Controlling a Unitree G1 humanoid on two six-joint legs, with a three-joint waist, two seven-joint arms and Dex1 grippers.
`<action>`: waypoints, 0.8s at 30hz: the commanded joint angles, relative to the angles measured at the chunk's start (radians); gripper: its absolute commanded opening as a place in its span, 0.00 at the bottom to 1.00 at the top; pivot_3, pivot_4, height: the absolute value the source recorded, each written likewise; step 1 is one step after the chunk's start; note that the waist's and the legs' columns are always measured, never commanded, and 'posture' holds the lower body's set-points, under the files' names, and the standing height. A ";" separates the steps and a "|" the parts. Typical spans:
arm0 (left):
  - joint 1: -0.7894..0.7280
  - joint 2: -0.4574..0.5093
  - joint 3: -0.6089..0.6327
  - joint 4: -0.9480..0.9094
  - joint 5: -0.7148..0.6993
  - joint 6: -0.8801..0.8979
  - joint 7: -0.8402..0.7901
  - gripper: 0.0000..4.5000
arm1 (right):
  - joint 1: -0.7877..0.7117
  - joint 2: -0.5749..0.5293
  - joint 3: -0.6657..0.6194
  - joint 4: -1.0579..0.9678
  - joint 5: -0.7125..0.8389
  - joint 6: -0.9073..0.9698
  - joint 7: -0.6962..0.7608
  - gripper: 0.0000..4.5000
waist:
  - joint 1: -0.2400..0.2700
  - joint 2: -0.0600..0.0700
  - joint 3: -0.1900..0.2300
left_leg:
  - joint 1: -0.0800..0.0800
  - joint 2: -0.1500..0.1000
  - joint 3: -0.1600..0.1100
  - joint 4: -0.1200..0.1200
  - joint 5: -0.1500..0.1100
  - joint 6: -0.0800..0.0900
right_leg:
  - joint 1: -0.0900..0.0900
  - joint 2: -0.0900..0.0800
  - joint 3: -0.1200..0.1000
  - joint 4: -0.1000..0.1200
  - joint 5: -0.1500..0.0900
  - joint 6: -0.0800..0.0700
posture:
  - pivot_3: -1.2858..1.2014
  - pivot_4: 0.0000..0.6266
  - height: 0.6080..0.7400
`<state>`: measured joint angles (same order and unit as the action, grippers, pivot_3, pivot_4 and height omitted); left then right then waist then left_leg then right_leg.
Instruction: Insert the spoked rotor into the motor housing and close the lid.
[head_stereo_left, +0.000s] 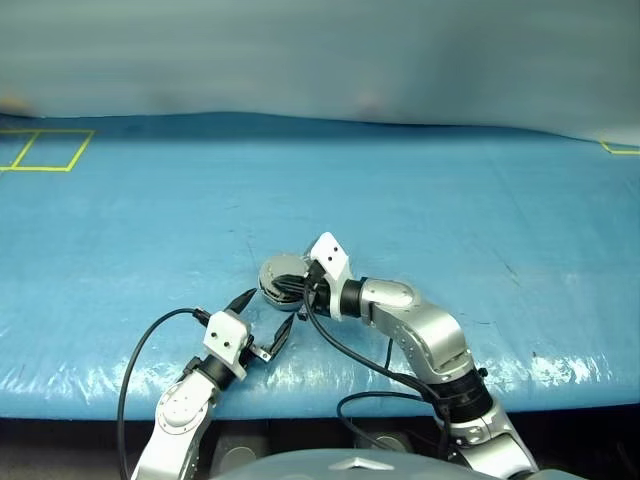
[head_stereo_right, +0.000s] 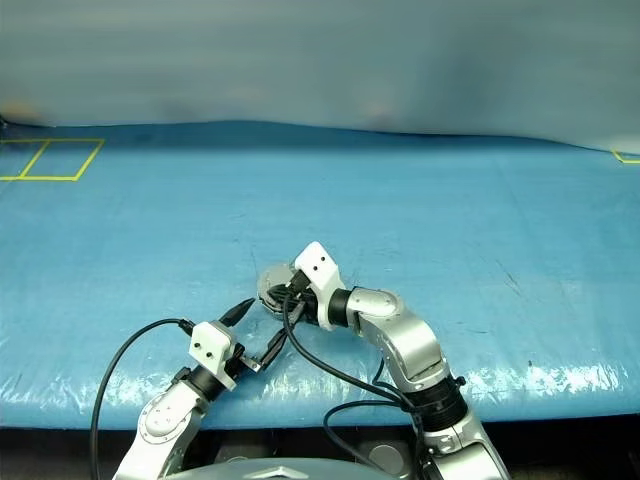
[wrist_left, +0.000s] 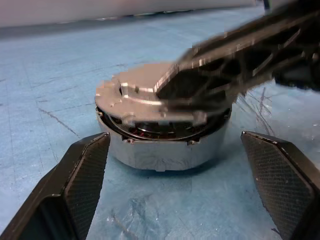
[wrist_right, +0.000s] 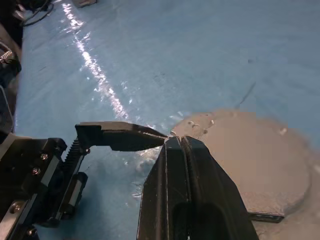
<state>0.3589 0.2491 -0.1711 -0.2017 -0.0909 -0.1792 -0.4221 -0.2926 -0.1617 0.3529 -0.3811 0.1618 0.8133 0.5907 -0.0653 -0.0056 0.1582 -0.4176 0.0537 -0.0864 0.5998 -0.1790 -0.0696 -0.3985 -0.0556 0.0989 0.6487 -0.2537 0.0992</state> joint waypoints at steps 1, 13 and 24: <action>-0.006 0.012 -0.006 -0.045 -0.007 0.011 -0.015 1.00 | 0.007 -0.020 0.015 -0.084 -0.060 0.005 -0.093 0.07 | 0.002 0.000 0.000 | 0.000 0.000 0.000 0.000 0.000 0.000 | 0.000 0.000 0.000 0.000 0.000 0.000 | 0.52 0.24 1.00; -0.036 0.012 -0.008 -0.110 -0.012 0.099 -0.014 1.00 | 0.020 -0.041 0.044 -0.060 -0.052 -0.009 -0.117 0.87 | 0.002 -0.001 0.000 | -0.001 0.000 0.000 -0.001 0.000 0.000 | 0.003 0.000 0.000 0.000 0.000 0.000 | 0.52 0.24 1.00; 0.021 -0.005 -0.002 -0.116 0.004 0.051 0.020 1.00 | -0.013 0.009 0.074 0.064 -0.060 -0.069 -0.129 1.00 | 0.001 -0.001 0.001 | -0.002 0.000 0.000 -0.001 0.000 0.000 | 0.002 0.000 0.000 -0.001 0.000 0.000 | 0.52 0.24 1.00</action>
<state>0.3737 0.2517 -0.1722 -0.2765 -0.0891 -0.0980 -0.4106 -0.2884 -0.1682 0.4259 -0.3117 0.0999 0.7772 0.4668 -0.0642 -0.0069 0.1588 -0.4191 0.0539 -0.0863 0.5987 -0.1789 -0.0693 -0.3966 -0.0556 0.0990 0.6481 -0.2539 0.0988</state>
